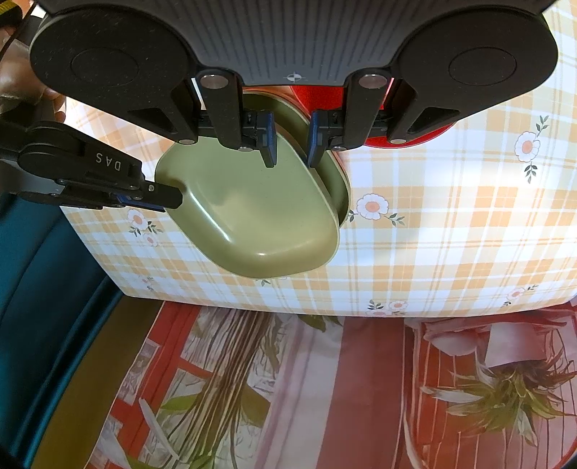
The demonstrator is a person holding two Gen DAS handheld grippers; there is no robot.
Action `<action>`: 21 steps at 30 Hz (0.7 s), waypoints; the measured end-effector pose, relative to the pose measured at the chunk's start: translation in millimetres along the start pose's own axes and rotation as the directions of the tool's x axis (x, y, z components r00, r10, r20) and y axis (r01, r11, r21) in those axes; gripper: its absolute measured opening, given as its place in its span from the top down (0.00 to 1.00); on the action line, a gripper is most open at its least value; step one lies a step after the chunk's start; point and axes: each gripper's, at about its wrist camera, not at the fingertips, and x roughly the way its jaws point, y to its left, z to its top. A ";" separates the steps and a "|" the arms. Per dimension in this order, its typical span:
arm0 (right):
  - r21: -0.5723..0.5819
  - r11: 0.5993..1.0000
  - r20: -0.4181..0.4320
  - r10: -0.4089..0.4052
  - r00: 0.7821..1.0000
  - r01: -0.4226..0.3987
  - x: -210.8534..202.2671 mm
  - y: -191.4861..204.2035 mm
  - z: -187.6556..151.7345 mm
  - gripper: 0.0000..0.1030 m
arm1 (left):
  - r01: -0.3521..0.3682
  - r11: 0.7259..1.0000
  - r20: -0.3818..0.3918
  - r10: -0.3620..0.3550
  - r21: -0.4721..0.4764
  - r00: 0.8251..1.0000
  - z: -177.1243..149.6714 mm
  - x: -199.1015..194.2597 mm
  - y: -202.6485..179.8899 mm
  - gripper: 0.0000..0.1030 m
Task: Organize plates and bowls
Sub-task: 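Lower the green plate onto the stack and open both grippers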
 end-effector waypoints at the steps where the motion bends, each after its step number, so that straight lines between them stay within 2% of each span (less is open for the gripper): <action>1: 0.000 1.000 0.000 0.000 1.000 0.000 -0.1 0.1 0.1 0.91 | -0.001 1.000 -0.001 0.001 0.000 1.000 -0.1 0.5 0.1 0.82; 21: -0.040 0.999 -0.028 -0.011 1.000 0.010 6.5 4.9 -4.7 0.91 | -0.011 1.000 -0.019 0.011 0.016 1.000 -2.2 -0.2 -0.5 0.82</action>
